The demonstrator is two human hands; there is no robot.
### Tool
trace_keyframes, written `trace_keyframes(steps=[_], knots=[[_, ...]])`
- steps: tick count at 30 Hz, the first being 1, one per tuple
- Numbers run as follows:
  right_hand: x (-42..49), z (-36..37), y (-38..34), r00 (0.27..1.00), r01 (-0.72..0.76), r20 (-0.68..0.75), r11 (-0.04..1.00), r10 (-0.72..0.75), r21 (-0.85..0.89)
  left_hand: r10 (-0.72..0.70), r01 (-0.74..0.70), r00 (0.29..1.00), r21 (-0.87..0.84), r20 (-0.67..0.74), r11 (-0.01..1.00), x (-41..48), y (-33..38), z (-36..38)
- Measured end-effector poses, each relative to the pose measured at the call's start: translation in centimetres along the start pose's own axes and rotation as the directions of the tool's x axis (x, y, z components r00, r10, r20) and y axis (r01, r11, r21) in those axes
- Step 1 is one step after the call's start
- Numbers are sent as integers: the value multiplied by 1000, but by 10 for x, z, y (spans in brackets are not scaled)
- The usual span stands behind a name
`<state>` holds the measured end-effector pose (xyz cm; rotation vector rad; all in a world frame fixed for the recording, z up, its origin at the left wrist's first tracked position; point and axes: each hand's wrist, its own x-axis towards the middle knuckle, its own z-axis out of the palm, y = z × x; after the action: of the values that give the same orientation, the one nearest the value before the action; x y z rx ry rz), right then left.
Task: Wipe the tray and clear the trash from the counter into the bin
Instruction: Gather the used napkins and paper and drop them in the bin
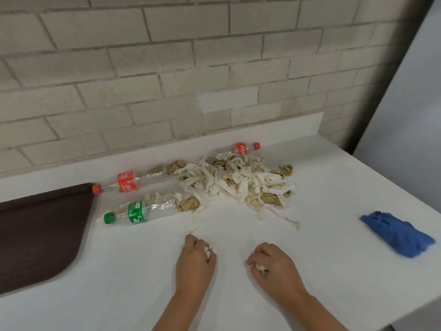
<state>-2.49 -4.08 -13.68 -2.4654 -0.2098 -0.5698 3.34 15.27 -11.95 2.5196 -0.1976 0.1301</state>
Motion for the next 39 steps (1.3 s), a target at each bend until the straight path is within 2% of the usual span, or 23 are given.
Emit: trace_keyframes(steps=[3,6,8,10,12,13,14,16,18,21,23,26,29,33,36,39], knots=[[-16,-16,-3,974,-209,-49,962,221,175,30,-26,999,-119,27,993,-15,17,8],[-28,-34,-3,932,-322,-65,895,358,310,-111,148,984,-290,141,945,-34,54,4],[-36,-46,1,907,-356,-82,856,413,375,-234,353,916,-376,326,856,-47,78,3],[-42,-59,7,872,-400,-75,793,483,459,-244,480,832,-429,498,765,-61,99,2],[-46,-72,14,844,-425,-64,738,532,524,-192,477,776,-360,601,802,-73,112,2],[-48,-79,17,839,-428,-59,724,541,541,-179,463,771,-345,611,817,-77,119,2],[-50,-87,21,837,-430,-49,712,544,556,-176,435,795,-342,581,833,-77,124,3],[-53,-102,29,835,-434,-27,687,550,583,-206,341,888,-289,411,895,-70,130,7],[-57,-117,37,829,-440,-9,663,559,606,-227,262,934,-96,275,960,-52,129,17],[-64,-139,49,809,-463,19,618,587,636,-261,208,932,216,254,954,-26,132,38],[-75,-153,56,796,-476,29,595,605,648,-232,143,947,355,222,924,-21,140,51],[-102,-177,71,754,-497,38,531,656,687,-52,-28,974,345,219,938,-45,170,77],[-140,-206,95,663,-514,25,430,748,742,190,-210,954,65,231,976,-99,219,112],[-194,-231,135,472,-482,12,246,882,841,388,-323,891,-270,235,907,-163,286,155],[-237,-230,174,302,-469,102,55,948,882,360,-221,870,-386,338,895,-190,306,205],[-279,-197,224,115,-437,195,-126,974,890,164,71,869,-445,467,893,-196,287,280]])
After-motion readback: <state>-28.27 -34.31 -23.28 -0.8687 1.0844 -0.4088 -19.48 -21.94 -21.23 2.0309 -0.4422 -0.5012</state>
